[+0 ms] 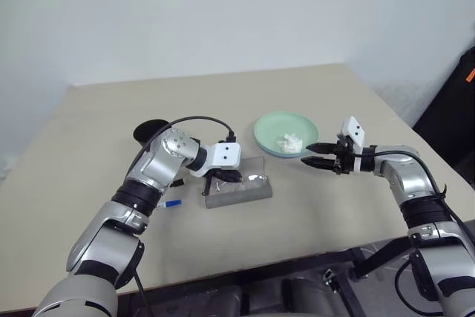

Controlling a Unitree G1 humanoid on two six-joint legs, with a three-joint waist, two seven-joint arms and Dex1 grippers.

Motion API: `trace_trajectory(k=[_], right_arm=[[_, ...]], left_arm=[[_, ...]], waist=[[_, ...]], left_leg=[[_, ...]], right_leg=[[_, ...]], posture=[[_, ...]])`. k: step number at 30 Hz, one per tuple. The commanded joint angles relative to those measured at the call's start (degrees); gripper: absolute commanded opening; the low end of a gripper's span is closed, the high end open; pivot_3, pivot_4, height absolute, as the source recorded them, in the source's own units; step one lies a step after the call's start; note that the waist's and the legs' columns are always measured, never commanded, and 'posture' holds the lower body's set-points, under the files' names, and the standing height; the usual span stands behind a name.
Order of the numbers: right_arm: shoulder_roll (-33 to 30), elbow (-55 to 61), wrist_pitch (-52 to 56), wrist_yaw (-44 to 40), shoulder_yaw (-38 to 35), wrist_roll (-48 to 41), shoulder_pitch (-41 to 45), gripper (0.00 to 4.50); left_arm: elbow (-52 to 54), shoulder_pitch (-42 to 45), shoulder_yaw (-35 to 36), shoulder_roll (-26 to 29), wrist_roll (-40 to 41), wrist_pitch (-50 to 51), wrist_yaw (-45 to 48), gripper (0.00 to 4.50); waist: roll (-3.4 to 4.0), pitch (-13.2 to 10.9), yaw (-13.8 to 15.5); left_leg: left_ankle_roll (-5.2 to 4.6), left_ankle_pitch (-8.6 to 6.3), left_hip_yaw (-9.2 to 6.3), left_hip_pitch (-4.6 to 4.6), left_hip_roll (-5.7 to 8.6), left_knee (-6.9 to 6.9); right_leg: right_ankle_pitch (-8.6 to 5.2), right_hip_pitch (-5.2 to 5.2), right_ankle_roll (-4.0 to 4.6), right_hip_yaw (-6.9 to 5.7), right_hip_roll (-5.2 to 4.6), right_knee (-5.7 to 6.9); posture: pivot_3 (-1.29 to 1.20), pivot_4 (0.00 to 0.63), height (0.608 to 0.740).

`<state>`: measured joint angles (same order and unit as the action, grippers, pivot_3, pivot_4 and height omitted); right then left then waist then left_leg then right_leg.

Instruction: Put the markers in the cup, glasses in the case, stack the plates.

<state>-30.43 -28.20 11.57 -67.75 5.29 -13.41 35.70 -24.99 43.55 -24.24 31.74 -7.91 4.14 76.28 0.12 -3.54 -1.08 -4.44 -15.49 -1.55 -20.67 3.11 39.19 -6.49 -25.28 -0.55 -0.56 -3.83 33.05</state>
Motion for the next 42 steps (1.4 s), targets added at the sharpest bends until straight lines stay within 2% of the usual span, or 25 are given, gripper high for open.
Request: trace_trajectory(k=[1, 2, 9, 12, 15, 16, 19, 24, 28, 33, 42], right_arm=[[0.05, 1.92, -0.76, -0.02, -1.18, -0.64, 0.78, 2.32], [0.08, 1.88, -0.81, -0.04, -1.15, -0.62, 0.8, 2.32], [0.3, 1.38, -1.27, -0.23, -0.95, -0.4, 1.16, 2.32], [0.43, 1.4, -1.37, -0.27, -0.97, -0.46, 1.44, 2.32], [0.48, 1.61, -1.43, -0.38, -1.09, -0.66, 1.56, 2.32], [0.44, 1.74, -1.4, -0.43, -1.16, -0.75, 1.58, 2.32], [0.19, 2.99, -1.16, -0.67, -1.75, -1.5, 1.46, 2.32], [-0.17, 5.57, -0.08, -0.96, -2.78, -2.91, 1.59, 2.32], [-0.31, 6.57, 0.41, -0.88, -3.03, -2.89, 1.29, 2.32], [-0.18, 7.59, 1.2, -0.91, -3.28, -3.15, 0.77, 2.32], [0.18, 7.39, 1.26, -0.98, -2.77, -3.18, 0.87, 2.32]], left_arm=[[1.83, 0.53, 1.51, 0.45, 0.37, -0.84, -1.25, 1.62], [1.67, 0.84, 2.07, 0.12, 0.84, -0.23, -1.63, 1.96], [-1.8, 4.73, 7.1, -2.59, 3.13, -0.4, -7.78, 1.96], [-5.5, 7.11, 8.72, -3.34, 2.78, -3.23, -11.88, 1.33], [-9.47, 8.85, 8.26, -3.66, 0.82, -6.15, -15.14, 0.28], [-11.38, 9.67, 7.81, -3.85, -0.53, -6.97, -17.25, 0.07], [-19.33, 12.39, 4.89, -4.56, -5.98, -10.14, -23.26, 0.07], [-26.84, 12.88, 0.81, -5.55, -11.13, -16.12, -24.91, 0.07], [-27.93, 11.62, -0.44, -5.32, -11.47, -18.16, -20.93, 0.07], [-23.26, 8.27, 1.12, -3.98, -8.04, -17.16, -12.66, 0.07], [-0.93, -2.42, 5.85, 1.96, 3.18, -5.95, 0.95, 0.07]], waist=[[0.0, 0.0, 0.01], [0.0, 0.0, 0.01], [-0.01, 0.0, 0.05], [-0.02, 0.01, 0.05], [-0.01, 0.02, -0.05], [0.0, 0.02, -0.04], [-0.01, 0.02, 0.05], [-0.01, 0.02, 0.04], [-0.03, 0.02, 0.05], [-0.03, 0.02, 0.03], [-0.01, 0.03, -0.08]], left_leg=[[0.0, 0.0, 0.0, 0.0, 0.0, 0.0], [0.0, 0.0, -0.01, 0.0, 0.0, 0.0], [0.0, 0.0, -0.02, 0.0, 0.0, 0.01], [0.0, 0.0, -0.05, -0.01, 0.01, 0.05], [0.0, 0.0, -0.02, 0.02, 0.03, 0.03], [0.0, 0.0, -0.01, 0.03, 0.04, 0.02], [0.0, 0.0, -0.04, 0.03, 0.06, 0.02], [0.0, -0.01, -0.03, 0.02, 0.11, 0.03], [-0.04, -0.03, -0.04, -0.02, 0.13, 0.03], [-0.1, -0.07, 0.01, 0.0, 0.13, 0.03], [-0.09, -0.08, 0.0, 0.0, 0.09, 0.03]], right_leg=[[0.0, 0.0, 0.0, 0.0, 0.0, 0.0], [0.0, 0.0, 0.0, 0.0, 0.0, 0.0], [0.01, 0.0, -0.01, 0.0, 0.0, 0.01], [0.02, 0.02, -0.03, -0.02, -0.01, 0.01], [0.03, 0.03, -0.05, 0.01, -0.02, 0.01], [0.04, 0.03, -0.05, 0.02, -0.02, 0.01], [0.05, 0.03, -0.05, 0.02, -0.01, 0.04], [0.06, 0.02, -0.07, 0.02, -0.05, 0.07], [0.07, 0.01, -0.08, 0.02, -0.07, 0.07], [0.07, -0.01, -0.09, 0.03, -0.1, 0.07], [0.07, -0.03, -0.08, 0.03, -0.11, 0.08]], posture=[[0.0, 0.0, 0.74], [0.0, 0.0, 0.74], [0.0, 0.0, 0.74], [0.0, 0.0, 0.74], [0.0, 0.0, 0.74], [0.0, 0.0, 0.74], [0.0, 0.0, 0.74], [0.0, 0.0, 0.74], [0.0, 0.0, 0.74], [0.0, 0.0, 0.74], [0.0, 0.0, 0.74]])
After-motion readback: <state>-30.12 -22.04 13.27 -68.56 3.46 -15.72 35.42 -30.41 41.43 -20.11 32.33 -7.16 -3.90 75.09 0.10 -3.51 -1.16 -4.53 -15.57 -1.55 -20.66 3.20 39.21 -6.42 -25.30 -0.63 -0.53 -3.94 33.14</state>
